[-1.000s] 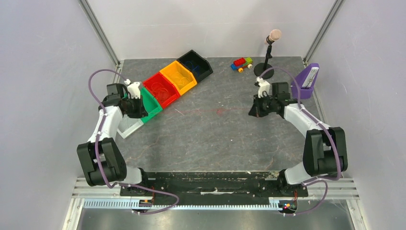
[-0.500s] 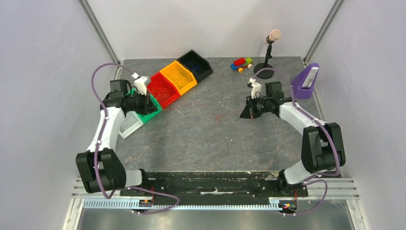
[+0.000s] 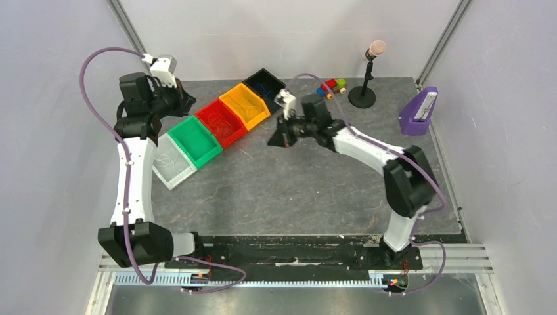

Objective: Untangle the cables

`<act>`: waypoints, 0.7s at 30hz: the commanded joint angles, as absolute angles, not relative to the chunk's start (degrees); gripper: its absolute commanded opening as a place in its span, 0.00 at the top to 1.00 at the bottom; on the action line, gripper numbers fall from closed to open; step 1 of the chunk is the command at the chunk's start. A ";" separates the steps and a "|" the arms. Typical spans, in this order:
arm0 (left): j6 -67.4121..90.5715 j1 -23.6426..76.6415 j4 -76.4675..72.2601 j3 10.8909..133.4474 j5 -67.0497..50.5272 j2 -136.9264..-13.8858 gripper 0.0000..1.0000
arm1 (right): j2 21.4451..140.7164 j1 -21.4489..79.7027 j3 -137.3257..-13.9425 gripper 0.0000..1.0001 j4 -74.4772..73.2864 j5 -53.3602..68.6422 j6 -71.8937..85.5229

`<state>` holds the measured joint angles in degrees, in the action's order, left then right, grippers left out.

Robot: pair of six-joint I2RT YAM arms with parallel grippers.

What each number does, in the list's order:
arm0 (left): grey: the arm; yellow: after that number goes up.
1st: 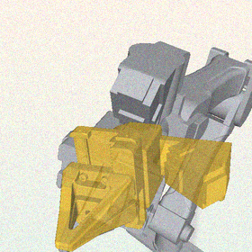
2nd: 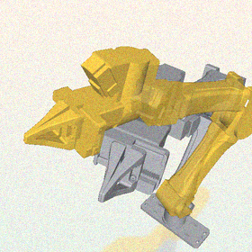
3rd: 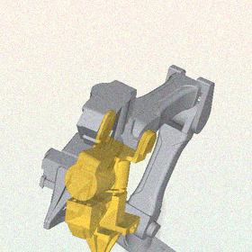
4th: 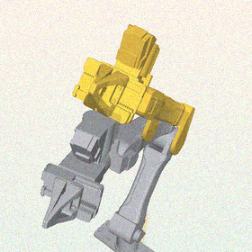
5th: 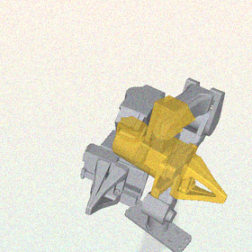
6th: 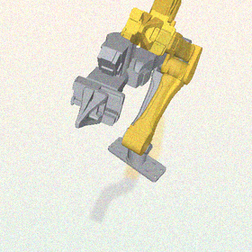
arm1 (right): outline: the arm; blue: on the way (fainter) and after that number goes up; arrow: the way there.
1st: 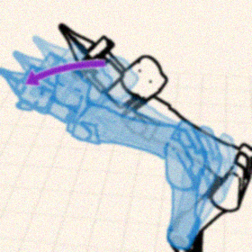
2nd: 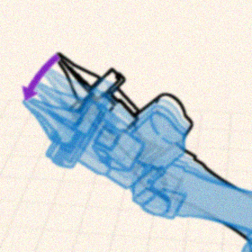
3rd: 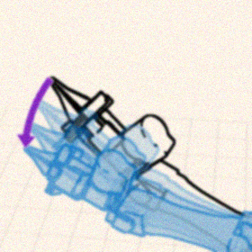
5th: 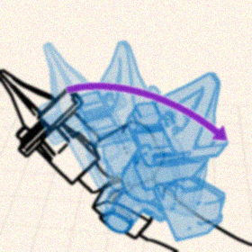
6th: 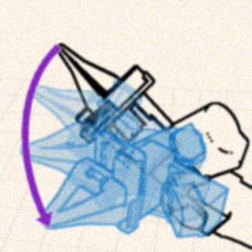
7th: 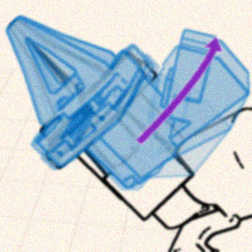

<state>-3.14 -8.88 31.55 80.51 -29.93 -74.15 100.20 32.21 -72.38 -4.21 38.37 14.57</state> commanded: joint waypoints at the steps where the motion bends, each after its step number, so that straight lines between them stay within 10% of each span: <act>1: -1.93 -8.87 30.48 83.59 -18.01 -75.26 0.98 | 109.98 38.47 -85.48 1.00 8.99 33.89 24.23; 21: -10.51 -11.05 29.88 74.83 -2.67 -77.10 0.98 | 141.61 50.08 -113.89 0.99 23.02 9.92 25.47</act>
<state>-6.79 -10.02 30.68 77.56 -5.67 -75.81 139.37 49.41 -110.72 17.37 13.98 25.89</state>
